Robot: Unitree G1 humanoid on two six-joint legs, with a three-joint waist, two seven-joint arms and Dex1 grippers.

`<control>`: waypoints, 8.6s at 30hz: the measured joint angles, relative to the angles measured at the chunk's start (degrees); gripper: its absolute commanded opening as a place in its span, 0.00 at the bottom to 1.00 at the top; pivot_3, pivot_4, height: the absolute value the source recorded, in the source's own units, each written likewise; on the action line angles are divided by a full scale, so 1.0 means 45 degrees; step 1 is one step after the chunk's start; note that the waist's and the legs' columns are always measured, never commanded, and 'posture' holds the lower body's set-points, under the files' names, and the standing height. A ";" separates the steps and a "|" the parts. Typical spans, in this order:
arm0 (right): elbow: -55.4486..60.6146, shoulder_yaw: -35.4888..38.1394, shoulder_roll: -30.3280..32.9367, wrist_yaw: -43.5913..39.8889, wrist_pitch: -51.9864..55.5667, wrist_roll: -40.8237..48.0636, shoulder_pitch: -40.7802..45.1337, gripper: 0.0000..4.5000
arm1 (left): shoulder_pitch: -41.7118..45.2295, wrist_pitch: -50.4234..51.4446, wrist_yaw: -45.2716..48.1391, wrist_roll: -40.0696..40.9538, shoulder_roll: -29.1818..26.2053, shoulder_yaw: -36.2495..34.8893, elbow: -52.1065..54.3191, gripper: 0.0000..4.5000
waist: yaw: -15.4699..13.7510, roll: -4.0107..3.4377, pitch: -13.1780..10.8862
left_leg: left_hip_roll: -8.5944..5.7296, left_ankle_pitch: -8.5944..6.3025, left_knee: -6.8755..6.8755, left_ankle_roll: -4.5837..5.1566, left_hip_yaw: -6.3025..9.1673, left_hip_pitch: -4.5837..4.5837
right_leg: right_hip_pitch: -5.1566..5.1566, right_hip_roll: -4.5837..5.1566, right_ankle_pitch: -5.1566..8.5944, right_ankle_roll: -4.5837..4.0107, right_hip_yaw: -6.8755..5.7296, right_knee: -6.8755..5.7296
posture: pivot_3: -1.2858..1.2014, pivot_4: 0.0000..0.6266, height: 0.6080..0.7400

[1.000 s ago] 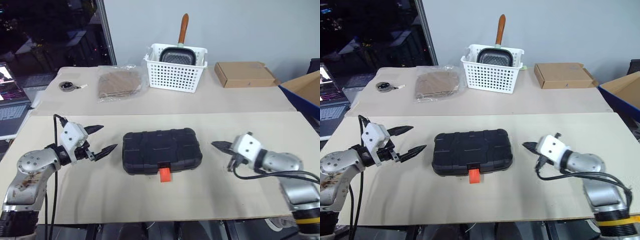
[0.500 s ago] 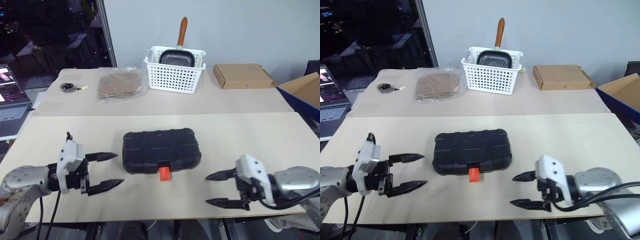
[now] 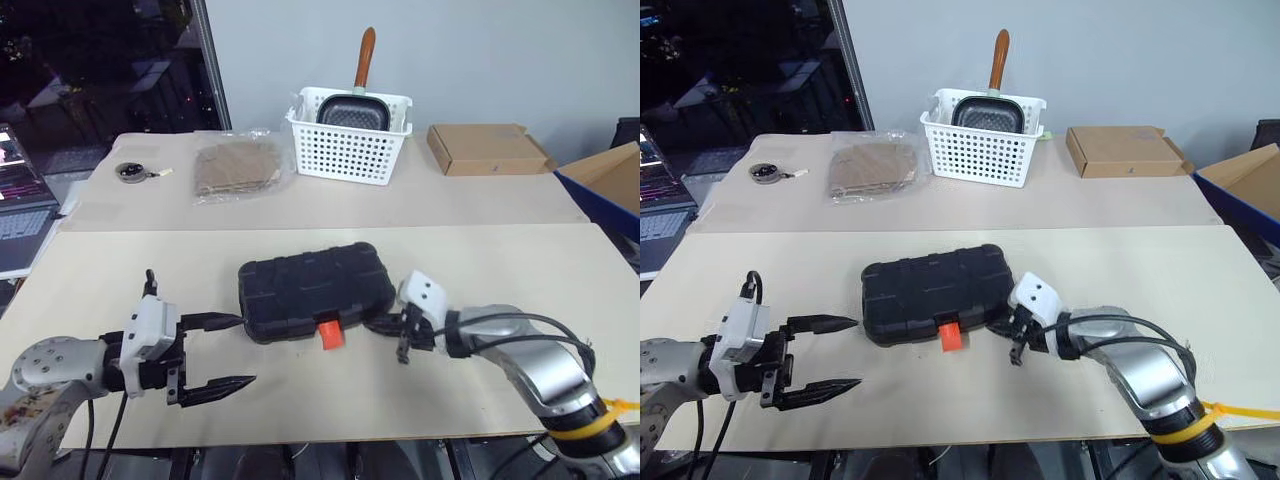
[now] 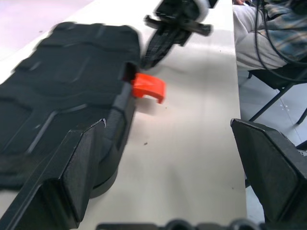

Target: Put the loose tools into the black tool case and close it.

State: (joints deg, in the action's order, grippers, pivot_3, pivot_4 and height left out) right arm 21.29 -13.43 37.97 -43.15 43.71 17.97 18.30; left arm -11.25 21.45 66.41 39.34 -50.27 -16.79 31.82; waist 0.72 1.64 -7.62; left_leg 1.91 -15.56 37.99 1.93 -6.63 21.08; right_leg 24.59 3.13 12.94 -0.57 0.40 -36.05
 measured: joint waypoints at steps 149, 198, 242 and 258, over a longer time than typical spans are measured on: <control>0.0425 -0.0178 -0.2558 0.2082 0.4189 0.0224 0.2607 0.22 | 0.5827 0.2329 -0.2611 -0.3008 0.1816 0.4638 -0.3373 1.00 | 0.0172 -0.0001 0.0002 | 0.0022 0.0019 0.0002 -0.0031 0.0028 0.0049 | 0.0073 -0.0123 -0.0037 -0.0020 0.0106 -0.0044 | 0.52 0.24 1.00; -0.3388 -0.0085 -0.5556 0.2653 -0.0284 -0.0760 0.3051 0.02 | 0.5810 0.0817 -0.2673 -0.3775 0.2305 0.4720 -0.4458 1.00 | 0.0313 -0.0007 0.0010 | 0.0034 0.0026 0.0001 -0.0040 0.0030 0.0005 | 0.0018 -0.0118 -0.0043 -0.0028 0.0100 -0.0038 | 0.52 0.24 1.00; -0.7919 0.0688 -0.8405 0.3004 -0.8324 -0.1686 0.0888 0.02 | 0.5536 0.1353 -0.3017 -0.3782 0.2278 0.4480 -0.4241 1.00 | 0.0457 -0.0006 0.0034 | 0.0095 0.0043 -0.0031 -0.0077 -0.0001 -0.0180 | -0.0105 -0.0123 -0.0039 -0.0030 0.0169 -0.0043 | 0.52 0.24 1.00; -0.1010 0.1559 -0.5162 0.3011 -0.3631 -0.0090 -0.0542 0.02 | 0.5488 0.1238 -0.3004 -0.3661 0.2714 0.4277 -0.4146 1.00 | 0.0300 -0.0016 0.0026 | 0.0106 0.0023 -0.0038 -0.0070 0.0010 -0.0051 | -0.0036 -0.0122 -0.0052 -0.0055 0.0109 0.0016 | 0.52 0.24 1.00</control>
State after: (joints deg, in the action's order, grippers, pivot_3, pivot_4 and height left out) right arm 16.74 -6.41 14.74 -29.60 27.37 17.57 15.86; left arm 13.45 27.02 52.89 22.87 -38.05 2.46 13.16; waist 2.06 1.57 -7.50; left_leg 2.38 -15.45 37.82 1.61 -6.59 20.86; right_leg 24.43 2.58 12.71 -0.82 0.89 -35.98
